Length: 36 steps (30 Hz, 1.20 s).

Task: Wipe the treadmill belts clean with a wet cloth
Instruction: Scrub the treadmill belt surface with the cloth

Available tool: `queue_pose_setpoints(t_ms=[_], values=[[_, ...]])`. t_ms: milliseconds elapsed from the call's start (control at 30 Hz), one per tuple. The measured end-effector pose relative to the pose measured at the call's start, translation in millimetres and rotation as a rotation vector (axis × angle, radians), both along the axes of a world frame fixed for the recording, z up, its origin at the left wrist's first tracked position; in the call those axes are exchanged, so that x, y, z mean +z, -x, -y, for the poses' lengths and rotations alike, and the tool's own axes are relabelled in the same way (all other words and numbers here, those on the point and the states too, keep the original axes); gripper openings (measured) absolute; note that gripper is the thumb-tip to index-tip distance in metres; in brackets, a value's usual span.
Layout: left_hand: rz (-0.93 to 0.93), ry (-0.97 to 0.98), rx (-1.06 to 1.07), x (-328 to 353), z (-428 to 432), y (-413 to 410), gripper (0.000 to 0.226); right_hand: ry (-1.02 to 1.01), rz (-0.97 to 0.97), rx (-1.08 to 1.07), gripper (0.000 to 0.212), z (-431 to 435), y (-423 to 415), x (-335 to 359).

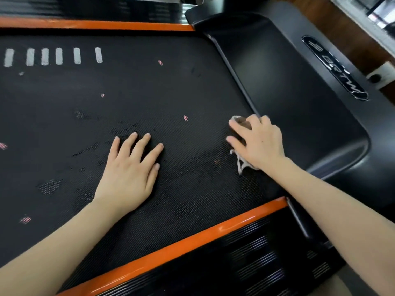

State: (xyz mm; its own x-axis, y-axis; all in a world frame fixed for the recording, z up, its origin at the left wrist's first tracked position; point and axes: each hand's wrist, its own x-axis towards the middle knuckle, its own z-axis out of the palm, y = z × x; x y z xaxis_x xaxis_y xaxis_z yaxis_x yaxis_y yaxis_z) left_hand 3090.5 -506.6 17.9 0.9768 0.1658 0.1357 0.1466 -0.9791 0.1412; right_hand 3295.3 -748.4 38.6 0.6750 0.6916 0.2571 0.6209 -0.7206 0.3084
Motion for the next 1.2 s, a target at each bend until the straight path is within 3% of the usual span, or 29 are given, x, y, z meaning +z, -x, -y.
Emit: queue_pose_setpoints(t_ms=[100, 167, 233, 300, 367, 467, 533, 600, 700, 733, 800, 900, 1000, 1133, 1200], values=[[-0.003, 0.003, 0.001, 0.2, -0.8, -0.3, 0.051, -0.059, -0.094, -0.402, 0.051, -17.2, 12.8, 6.3], [-0.007, 0.019, -0.001, 0.6, -1.4, -0.4, 0.052, -0.13, -0.169, -0.507, 0.055, -27.4, 43.6, 8.8], [-0.005, 0.026, -0.001, 1.6, -2.5, -0.9, 0.052, -0.155, -0.165, -0.407, 0.07, -36.1, 87.9, 9.2], [-0.006, 0.032, -0.008, 2.3, -3.2, -1.3, 0.052, -0.056, -0.198, -0.263, 0.085, -35.9, 126.1, 9.1], [-0.004, 0.039, -0.018, 2.5, -4.9, -0.7, 0.052, 0.003, -0.261, -0.113, 0.088, -21.6, 140.4, 12.3], [0.007, 0.052, -0.021, 3.0, -6.9, -0.7, 0.051, -0.097, -0.314, 0.187, 0.061, 5.9, 125.8, 16.2], [0.004, 0.056, -0.017, 2.1, -6.6, -0.3, 0.051, -0.076, -0.294, 0.268, 0.046, 11.8, 99.1, 14.0], [0.005, 0.05, -0.02, 1.8, -6.0, -0.5, 0.051, -0.081, -0.239, 0.138, 0.044, 3.2, 61.4, 13.3], [0.004, 0.045, -0.013, 2.1, -5.0, -1.1, 0.051, -0.229, -0.217, -0.381, 0.041, -17.3, 22.9, 14.3], [0.002, 0.041, -0.007, 2.2, -4.8, -1.9, 0.051, -0.296, -0.211, -0.465, 0.04, -27.4, 28.5, 11.8], [-0.006, 0.033, -0.005, 2.1, -3.8, -1.6, 0.05, -0.359, -0.161, -0.416, 0.044, -49.6, 67.4, 9.6], [-0.007, 0.026, -0.012, 2.0, -5.7, -2.0, 0.05, -0.24, -0.223, -0.141, 0.052, -56.7, 131.2, 3.7], [-0.01, 0.022, -0.018, 1.4, -7.6, -0.2, 0.051, -0.163, -0.271, 0.021, 0.035, -39.3, 100.2, 13.7], [-0.003, 0.022, -0.014, 0.0, -5.5, -0.7, 0.05, -0.187, -0.192, -0.432, 0.036, -18.5, 24.7, 19.6], [0.003, 0.018, -0.003, 0.1, -4.5, -1.5, 0.05, -0.269, -0.175, -0.443, 0.044, -24.4, 45.2, 15.1]])
